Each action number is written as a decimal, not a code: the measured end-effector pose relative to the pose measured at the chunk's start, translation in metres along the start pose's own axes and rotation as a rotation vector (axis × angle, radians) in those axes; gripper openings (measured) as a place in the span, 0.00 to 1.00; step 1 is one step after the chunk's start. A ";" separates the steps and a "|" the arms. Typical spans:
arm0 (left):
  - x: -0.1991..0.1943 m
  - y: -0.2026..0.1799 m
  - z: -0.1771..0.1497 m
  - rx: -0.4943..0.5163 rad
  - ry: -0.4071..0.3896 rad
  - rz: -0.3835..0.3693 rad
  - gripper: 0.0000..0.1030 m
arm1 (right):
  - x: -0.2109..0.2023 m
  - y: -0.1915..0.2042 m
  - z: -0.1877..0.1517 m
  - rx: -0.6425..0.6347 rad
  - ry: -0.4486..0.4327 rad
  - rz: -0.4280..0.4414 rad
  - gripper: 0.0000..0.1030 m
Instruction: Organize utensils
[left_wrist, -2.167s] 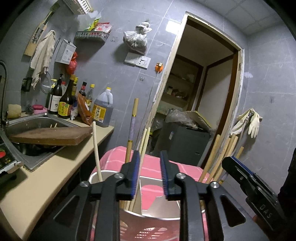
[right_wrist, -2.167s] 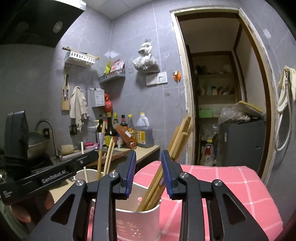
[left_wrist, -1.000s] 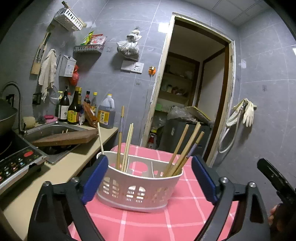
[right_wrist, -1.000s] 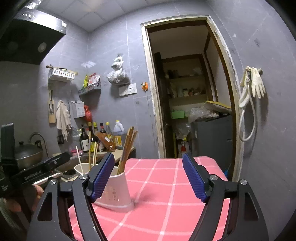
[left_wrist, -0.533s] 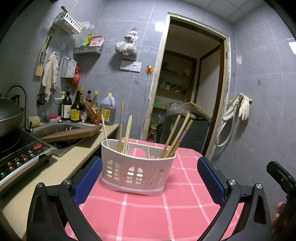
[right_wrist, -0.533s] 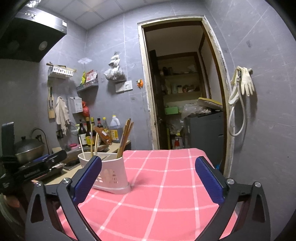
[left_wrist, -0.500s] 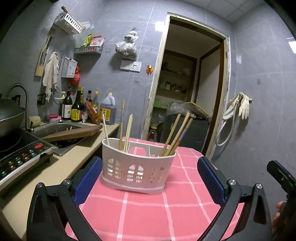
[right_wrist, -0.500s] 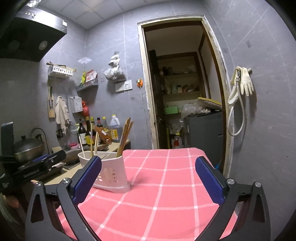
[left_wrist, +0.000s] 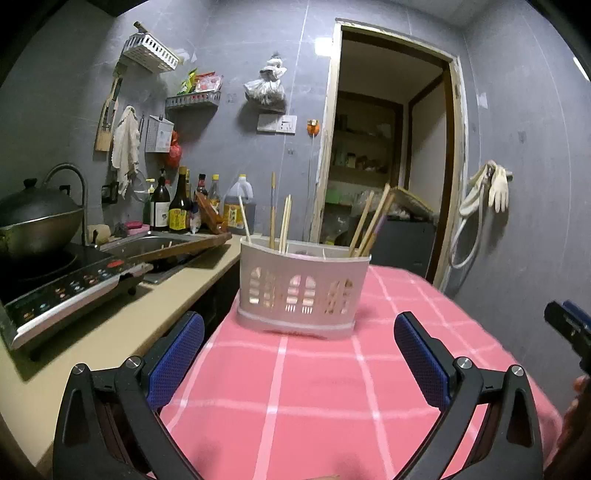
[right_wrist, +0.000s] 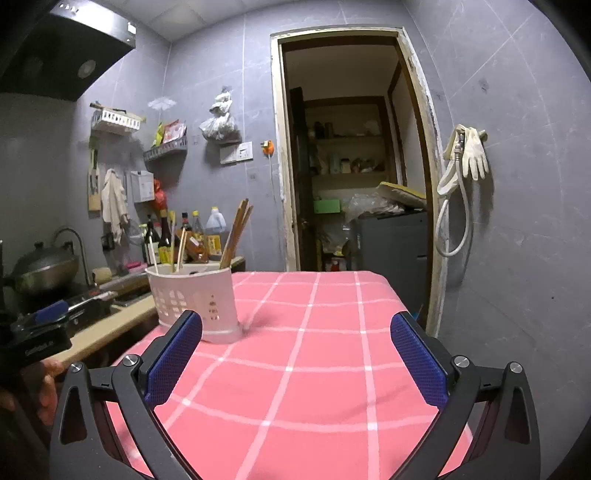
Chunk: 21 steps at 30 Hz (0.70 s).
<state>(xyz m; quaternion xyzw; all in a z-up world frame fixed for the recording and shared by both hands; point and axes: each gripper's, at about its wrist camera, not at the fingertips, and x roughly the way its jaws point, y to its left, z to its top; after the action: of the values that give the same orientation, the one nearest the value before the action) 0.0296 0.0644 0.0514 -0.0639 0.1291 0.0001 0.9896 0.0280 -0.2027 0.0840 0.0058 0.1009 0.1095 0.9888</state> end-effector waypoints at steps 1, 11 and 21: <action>-0.001 0.000 -0.004 0.004 0.005 0.006 0.98 | -0.001 0.001 -0.003 -0.005 -0.003 -0.005 1.00; -0.011 0.006 -0.027 -0.017 -0.011 0.039 0.98 | -0.010 0.002 -0.025 -0.029 -0.012 -0.056 1.00; -0.014 0.004 -0.032 -0.008 -0.014 0.041 0.98 | -0.011 -0.002 -0.031 -0.010 0.009 -0.064 1.00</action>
<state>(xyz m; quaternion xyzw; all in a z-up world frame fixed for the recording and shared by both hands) 0.0078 0.0650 0.0238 -0.0651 0.1233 0.0213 0.9900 0.0121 -0.2072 0.0560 -0.0027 0.1051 0.0783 0.9914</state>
